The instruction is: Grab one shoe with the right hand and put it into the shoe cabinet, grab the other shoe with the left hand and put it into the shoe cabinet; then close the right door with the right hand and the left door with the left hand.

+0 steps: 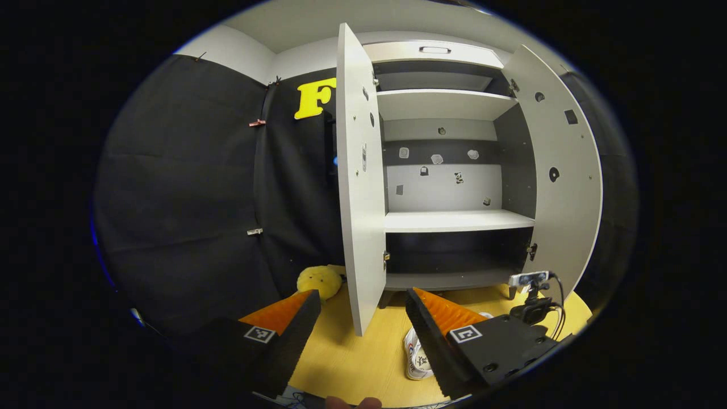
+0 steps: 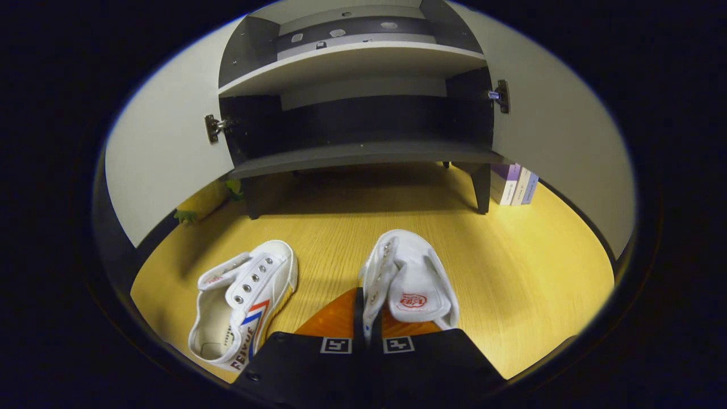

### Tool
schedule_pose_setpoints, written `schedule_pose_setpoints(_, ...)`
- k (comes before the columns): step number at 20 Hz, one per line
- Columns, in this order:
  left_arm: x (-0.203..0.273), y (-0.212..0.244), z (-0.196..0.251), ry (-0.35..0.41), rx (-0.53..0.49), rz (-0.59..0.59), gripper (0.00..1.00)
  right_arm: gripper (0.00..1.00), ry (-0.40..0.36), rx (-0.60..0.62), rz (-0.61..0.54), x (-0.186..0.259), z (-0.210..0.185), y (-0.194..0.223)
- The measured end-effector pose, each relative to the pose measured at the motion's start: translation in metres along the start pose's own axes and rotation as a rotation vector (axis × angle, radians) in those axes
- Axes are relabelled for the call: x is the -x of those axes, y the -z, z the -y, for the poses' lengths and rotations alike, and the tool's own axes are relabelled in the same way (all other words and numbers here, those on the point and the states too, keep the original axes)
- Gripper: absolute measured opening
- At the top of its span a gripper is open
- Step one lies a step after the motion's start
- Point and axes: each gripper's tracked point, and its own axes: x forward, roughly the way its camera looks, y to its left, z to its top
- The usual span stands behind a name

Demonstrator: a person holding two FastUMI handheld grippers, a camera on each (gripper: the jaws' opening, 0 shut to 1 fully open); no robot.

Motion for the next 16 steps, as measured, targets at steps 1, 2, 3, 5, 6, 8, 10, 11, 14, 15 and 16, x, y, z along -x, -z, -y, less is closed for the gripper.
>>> schedule_pose_setpoints(1, 0.000, -0.003, 0.001, 0.002, 0.002, 0.002, 0.95, 0.05, -0.014, -0.001, 0.012, 0.009, -0.001, -0.011)
schedule_pose_setpoints(2, 0.000, -0.004, 0.002, 0.005, 0.006, 0.005, 0.95, 0.05, -0.029, -0.001, 0.020, 0.019, -0.002, -0.021)
schedule_pose_setpoints(3, 0.001, -0.007, 0.003, 0.010, 0.011, 0.005, 0.95, 0.05, -0.042, -0.001, 0.030, 0.029, -0.003, -0.032)
schedule_pose_setpoints(5, 0.003, -0.011, 0.005, 0.018, 0.017, 0.010, 0.95, 0.05, -0.059, -0.007, 0.052, 0.047, -0.004, -0.061)
schedule_pose_setpoints(6, 0.004, -0.013, 0.006, 0.021, 0.017, 0.015, 0.95, 0.05, -0.064, -0.010, 0.060, 0.058, -0.004, -0.076)
schedule_pose_setpoints(8, 0.006, -0.016, 0.010, 0.038, 0.008, 0.018, 0.95, 0.05, -0.068, -0.008, 0.080, 0.079, -0.006, -0.112)
schedule_pose_setpoints(10, 0.007, -0.019, 0.014, 0.054, -0.001, 0.021, 0.95, 0.05, -0.077, -0.007, 0.109, 0.098, -0.010, -0.153)
schedule_pose_setpoints(11, 0.007, -0.020, 0.017, 0.061, 0.002, 0.023, 0.95, 0.05, -0.084, -0.010, 0.122, 0.108, -0.013, -0.172)
schedule_pose_setpoints(14, 0.010, -0.023, 0.026, 0.088, 0.028, 0.024, 0.95, 0.05, -0.091, -0.030, 0.143, 0.125, -0.017, -0.225)
schedule_pose_setpoints(15, 0.011, -0.024, 0.027, 0.092, 0.031, 0.023, 0.95, 0.05, -0.098, -0.028, 0.154, 0.128, -0.020, -0.244)
schedule_pose_setpoints(16, 0.011, -0.024, 0.029, 0.097, 0.029, 0.023, 0.95, 0.05, -0.100, -0.023, 0.181, 0.129, -0.022, -0.263)
